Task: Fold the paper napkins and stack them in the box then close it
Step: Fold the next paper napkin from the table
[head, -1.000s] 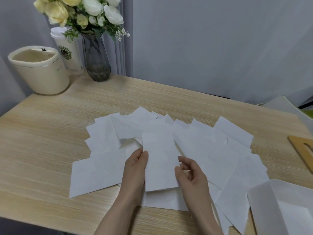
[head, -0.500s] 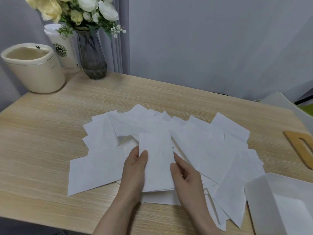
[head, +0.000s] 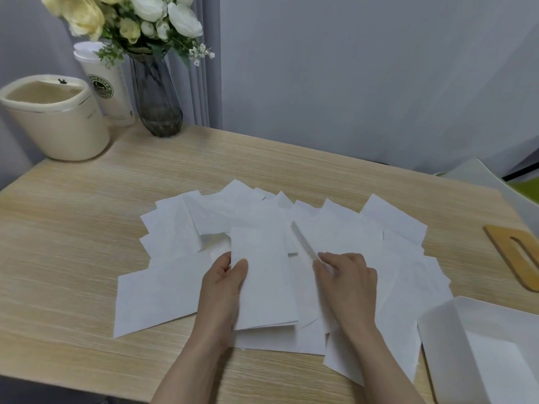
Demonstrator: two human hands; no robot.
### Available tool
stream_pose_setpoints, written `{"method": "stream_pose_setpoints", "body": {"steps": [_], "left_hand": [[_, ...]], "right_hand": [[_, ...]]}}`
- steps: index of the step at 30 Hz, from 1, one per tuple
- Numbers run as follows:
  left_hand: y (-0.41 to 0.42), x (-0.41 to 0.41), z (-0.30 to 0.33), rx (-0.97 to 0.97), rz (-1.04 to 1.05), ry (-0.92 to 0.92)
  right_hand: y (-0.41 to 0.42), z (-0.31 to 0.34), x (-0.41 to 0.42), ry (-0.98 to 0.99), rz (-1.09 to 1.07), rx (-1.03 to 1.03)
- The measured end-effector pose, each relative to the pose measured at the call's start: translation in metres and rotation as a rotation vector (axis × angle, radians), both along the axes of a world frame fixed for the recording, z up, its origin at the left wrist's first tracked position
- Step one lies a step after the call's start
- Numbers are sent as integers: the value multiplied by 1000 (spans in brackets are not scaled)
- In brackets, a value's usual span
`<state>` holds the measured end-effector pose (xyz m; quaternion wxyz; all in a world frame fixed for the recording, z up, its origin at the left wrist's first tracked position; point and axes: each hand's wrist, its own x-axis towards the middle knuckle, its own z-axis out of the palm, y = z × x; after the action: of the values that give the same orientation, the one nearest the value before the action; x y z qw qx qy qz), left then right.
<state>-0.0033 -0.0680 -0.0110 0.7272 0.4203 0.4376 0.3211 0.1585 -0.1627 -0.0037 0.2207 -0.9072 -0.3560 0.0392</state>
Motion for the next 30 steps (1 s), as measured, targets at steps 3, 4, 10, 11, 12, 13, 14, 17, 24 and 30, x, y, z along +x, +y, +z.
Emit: {"method": "stream_pose_setpoints", "body": {"steps": [3, 4, 10, 11, 12, 13, 14, 17, 24, 30], "left_hand": [[0, 1, -1, -1, -4, 9], [0, 1, -1, 1, -5, 13], [1, 2, -2, -7, -8, 0], [1, 2, -1, -7, -5, -2], [1, 2, -1, -7, -2, -2], [1, 2, -1, -6, 0, -1], [1, 2, -1, -7, 0, -2], [0, 2, -2, -13, -6, -8], [-3, 6, -1, 3, -36, 8], [-13, 14, -1, -7, -82, -5]], "right_hand": [[-2, 4, 0, 92, -57, 114], [-3, 7, 0, 159, -79, 163], [-8, 18, 2, 554, -202, 513], [-10, 20, 3, 577, -230, 547], [-12, 23, 4, 600, -260, 575], [-15, 25, 6, 635, -290, 608], [-18, 27, 7, 685, -315, 649], [-28, 30, 13, 809, -354, 726], [-55, 15, 31, 806, -441, 614], [-63, 4, 32, 753, -319, 451]]}}
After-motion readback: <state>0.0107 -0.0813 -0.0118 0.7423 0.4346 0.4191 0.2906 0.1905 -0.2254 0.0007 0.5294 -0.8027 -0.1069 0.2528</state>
